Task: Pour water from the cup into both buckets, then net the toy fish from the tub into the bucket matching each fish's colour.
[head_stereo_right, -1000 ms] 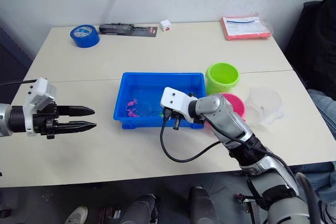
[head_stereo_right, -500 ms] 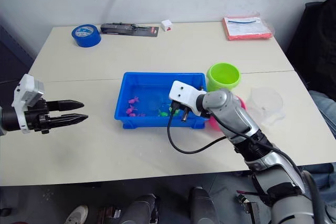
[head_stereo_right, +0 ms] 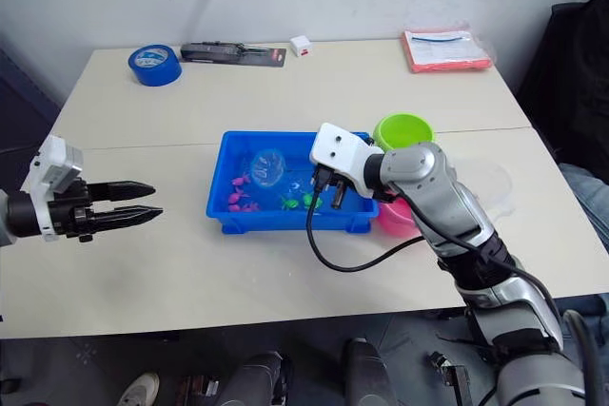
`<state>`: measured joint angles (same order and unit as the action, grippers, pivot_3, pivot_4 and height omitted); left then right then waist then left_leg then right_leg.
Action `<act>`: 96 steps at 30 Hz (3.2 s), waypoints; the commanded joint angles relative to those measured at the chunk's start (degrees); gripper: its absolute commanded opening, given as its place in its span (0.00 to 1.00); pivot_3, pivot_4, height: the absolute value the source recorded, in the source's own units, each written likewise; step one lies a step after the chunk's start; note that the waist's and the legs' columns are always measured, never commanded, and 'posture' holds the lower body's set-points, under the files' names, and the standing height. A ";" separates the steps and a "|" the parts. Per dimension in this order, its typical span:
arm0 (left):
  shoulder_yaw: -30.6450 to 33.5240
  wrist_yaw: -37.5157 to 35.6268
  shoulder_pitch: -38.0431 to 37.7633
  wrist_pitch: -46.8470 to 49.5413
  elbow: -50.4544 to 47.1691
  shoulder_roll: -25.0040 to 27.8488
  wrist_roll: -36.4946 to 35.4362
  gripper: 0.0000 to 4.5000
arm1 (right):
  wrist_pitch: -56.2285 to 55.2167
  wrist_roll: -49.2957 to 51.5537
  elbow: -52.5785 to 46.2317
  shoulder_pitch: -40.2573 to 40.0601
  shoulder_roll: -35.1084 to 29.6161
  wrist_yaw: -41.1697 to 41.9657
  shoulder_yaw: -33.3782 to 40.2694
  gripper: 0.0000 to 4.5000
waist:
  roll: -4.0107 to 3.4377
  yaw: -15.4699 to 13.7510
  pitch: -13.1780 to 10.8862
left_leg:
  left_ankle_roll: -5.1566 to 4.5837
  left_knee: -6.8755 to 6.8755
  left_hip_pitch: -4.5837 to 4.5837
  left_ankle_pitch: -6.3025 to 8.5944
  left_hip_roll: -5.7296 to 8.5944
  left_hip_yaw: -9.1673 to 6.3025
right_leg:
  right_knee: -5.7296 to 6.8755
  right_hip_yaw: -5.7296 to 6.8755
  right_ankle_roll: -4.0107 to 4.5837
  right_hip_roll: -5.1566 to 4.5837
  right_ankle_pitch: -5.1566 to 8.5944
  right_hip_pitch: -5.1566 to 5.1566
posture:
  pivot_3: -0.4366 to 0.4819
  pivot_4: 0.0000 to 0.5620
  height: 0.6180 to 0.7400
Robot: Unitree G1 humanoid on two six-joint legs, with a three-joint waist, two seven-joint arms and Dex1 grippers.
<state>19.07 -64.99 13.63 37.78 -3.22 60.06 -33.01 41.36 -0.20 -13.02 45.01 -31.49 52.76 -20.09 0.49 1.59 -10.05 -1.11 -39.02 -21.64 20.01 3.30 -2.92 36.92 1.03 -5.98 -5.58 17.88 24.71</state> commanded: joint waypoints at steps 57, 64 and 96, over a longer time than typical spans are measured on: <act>0.73 0.17 -0.82 0.03 -0.99 0.97 -0.14 0.62 | -7.36 -9.81 12.67 2.59 3.03 -4.54 -6.33 0.18 | -0.01 0.16 0.00 | 0.01 0.02 0.00 0.00 0.00 0.03 | 0.04 0.01 0.00 0.01 0.00 0.07 | 0.48 0.27 0.98; 1.52 0.61 -1.50 0.78 -1.96 0.71 -0.60 0.62 | -4.81 -8.78 14.06 2.36 7.20 -5.49 -4.97 0.18 | -0.01 0.07 0.00 | 0.01 -0.01 0.00 0.00 0.00 0.02 | 0.05 0.02 0.00 0.00 0.00 0.04 | 0.48 0.27 0.98; -6.07 -1.90 7.80 -2.71 2.99 -1.46 0.94 0.62 | 17.99 10.36 -0.18 0.98 5.23 -7.63 9.45 0.18 | -0.01 0.01 -0.01 | 0.00 -0.04 0.00 0.00 0.04 0.01 | 0.07 0.01 0.00 -0.02 0.00 0.02 | 0.48 0.27 0.98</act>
<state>12.73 -66.26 20.04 36.51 -0.75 58.78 -32.49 59.97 8.63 -10.21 46.05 -25.87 45.32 -12.70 0.48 1.60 -10.06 -1.11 -39.05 -21.64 20.02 3.33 -2.91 36.99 1.04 -5.98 -5.59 17.88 24.74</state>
